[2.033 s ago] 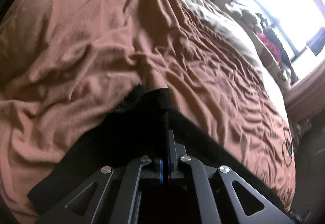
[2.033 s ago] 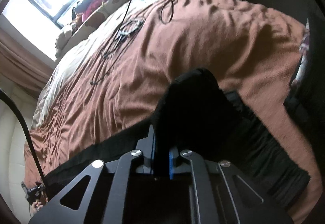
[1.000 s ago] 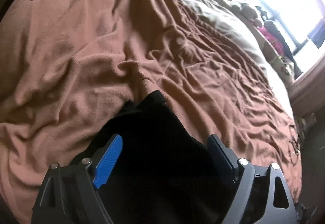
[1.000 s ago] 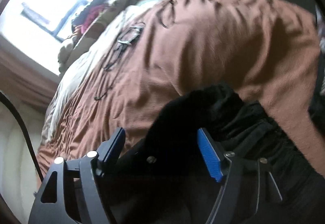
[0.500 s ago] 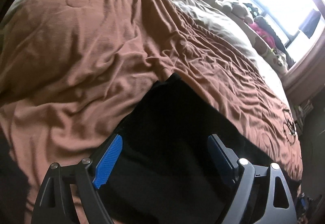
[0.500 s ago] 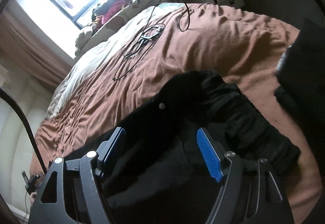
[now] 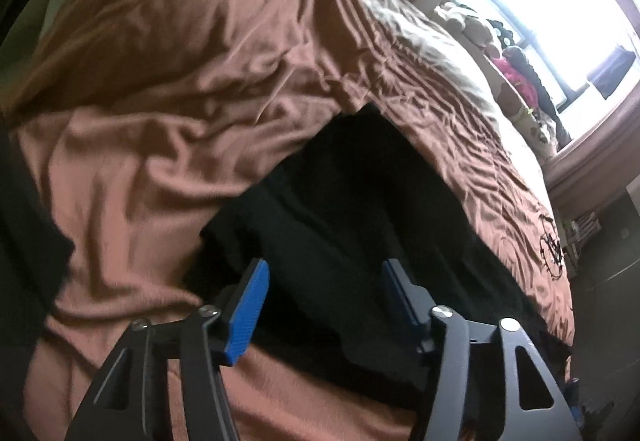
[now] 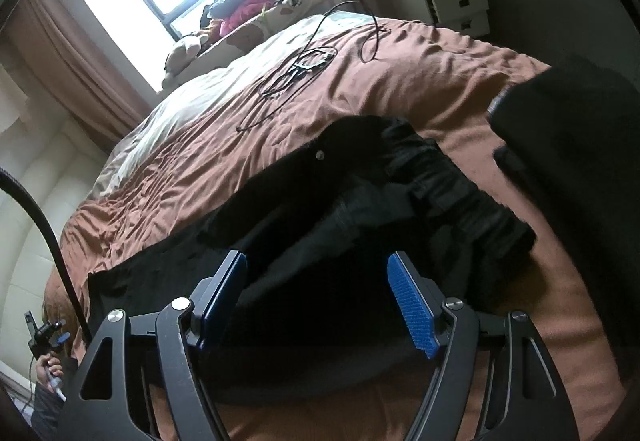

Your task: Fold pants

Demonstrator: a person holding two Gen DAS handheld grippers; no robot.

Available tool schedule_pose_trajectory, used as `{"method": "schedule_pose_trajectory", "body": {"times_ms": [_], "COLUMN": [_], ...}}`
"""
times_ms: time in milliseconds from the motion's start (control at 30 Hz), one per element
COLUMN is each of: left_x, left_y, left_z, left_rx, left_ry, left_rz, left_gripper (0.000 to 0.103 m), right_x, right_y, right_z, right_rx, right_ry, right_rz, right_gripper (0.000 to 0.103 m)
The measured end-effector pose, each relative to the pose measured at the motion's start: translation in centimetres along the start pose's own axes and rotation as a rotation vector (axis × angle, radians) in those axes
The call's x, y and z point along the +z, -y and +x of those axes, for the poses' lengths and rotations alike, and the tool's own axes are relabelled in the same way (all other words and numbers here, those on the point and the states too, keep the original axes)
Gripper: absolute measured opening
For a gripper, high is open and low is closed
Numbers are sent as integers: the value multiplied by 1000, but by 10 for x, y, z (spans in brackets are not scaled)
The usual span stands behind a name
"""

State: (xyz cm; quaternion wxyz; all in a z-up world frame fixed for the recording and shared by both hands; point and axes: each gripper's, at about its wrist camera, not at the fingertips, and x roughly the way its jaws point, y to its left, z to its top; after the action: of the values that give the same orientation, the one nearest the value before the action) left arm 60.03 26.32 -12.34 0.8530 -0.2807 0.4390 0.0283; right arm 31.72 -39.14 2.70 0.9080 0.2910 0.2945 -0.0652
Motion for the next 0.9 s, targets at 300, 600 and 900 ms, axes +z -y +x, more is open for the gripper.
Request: {"method": "schedule_pose_trajectory", "body": {"times_ms": [300, 600, 900], "left_x": [-18, -30, -28], "left_y": [-30, -39, -37], "left_z": [26, 44, 59], "left_rx": [-28, -36, -14], "left_ry": [-53, -73, -64], "left_rz": [-81, -128, -127], "left_gripper": [46, 46, 41], "right_x": [-32, -58, -69], "right_y": [12, 25, 46], "right_z": [-19, -8, 14], "right_rx": [-17, -34, -39], "right_ry": [-24, -55, -78], "right_rz": [34, 88, 229], "right_gripper": [72, 72, 72]}}
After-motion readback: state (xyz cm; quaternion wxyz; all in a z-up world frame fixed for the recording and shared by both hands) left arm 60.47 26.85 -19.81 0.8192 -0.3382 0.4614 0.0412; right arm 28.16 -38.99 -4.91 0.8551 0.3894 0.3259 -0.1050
